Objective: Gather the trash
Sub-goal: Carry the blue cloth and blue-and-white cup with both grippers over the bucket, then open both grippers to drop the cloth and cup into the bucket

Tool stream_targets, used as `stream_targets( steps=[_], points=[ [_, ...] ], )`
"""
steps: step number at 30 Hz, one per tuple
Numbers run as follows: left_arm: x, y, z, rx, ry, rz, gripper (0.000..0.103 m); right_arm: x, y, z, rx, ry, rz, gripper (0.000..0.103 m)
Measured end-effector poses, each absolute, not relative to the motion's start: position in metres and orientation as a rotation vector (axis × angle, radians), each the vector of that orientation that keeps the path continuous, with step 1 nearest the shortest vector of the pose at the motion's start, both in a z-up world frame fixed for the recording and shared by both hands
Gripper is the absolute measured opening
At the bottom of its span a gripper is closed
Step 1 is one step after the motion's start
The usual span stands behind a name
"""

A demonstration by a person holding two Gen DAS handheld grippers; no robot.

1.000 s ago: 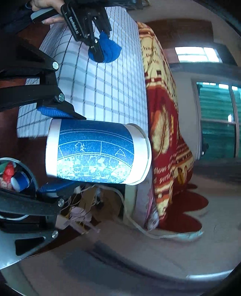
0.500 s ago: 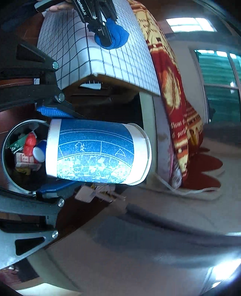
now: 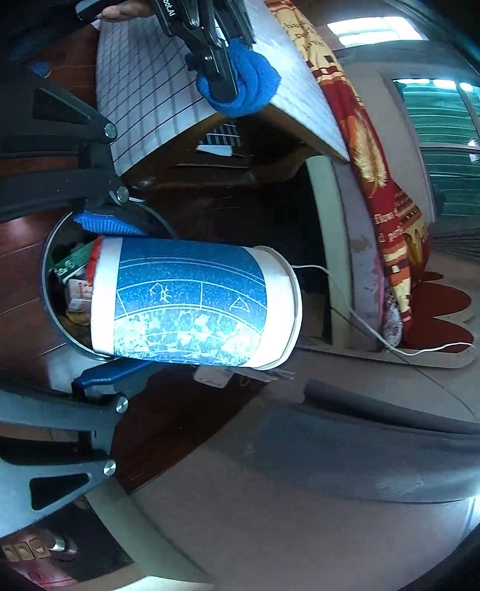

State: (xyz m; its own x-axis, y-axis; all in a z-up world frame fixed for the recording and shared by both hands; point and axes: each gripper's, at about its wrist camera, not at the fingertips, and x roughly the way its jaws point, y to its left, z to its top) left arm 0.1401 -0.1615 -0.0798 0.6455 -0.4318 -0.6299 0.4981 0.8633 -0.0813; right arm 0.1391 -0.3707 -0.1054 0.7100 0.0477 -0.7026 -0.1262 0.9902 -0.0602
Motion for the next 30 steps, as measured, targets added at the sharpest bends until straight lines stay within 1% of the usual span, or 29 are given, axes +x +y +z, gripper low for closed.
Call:
stream_targets(
  steps=[10,26,27,29,30],
  points=[
    [0.154,-0.191,-0.115,0.136,0.79,-0.582,0.041,0.131,-0.396,-0.137,-0.116,0.842,0.1,0.059],
    [0.175,-0.21,-0.164,0.095,0.946,-0.626,0.042,0.151,-0.383,-0.19,-0.19,0.969,0.172,0.059],
    [0.176,-0.212,-0.167,0.097,0.956,-0.629,0.043,0.154,-0.383,-0.196,-0.192,0.984,0.184,0.059],
    [0.182,-0.216,-0.175,0.086,0.992,-0.649,0.048,0.16,-0.384,-0.206,-0.203,1.009,0.209,0.06],
    [0.187,-0.217,-0.182,0.055,1.022,-0.665,0.062,0.163,-0.384,-0.212,-0.205,1.003,0.203,0.062]
  ],
)
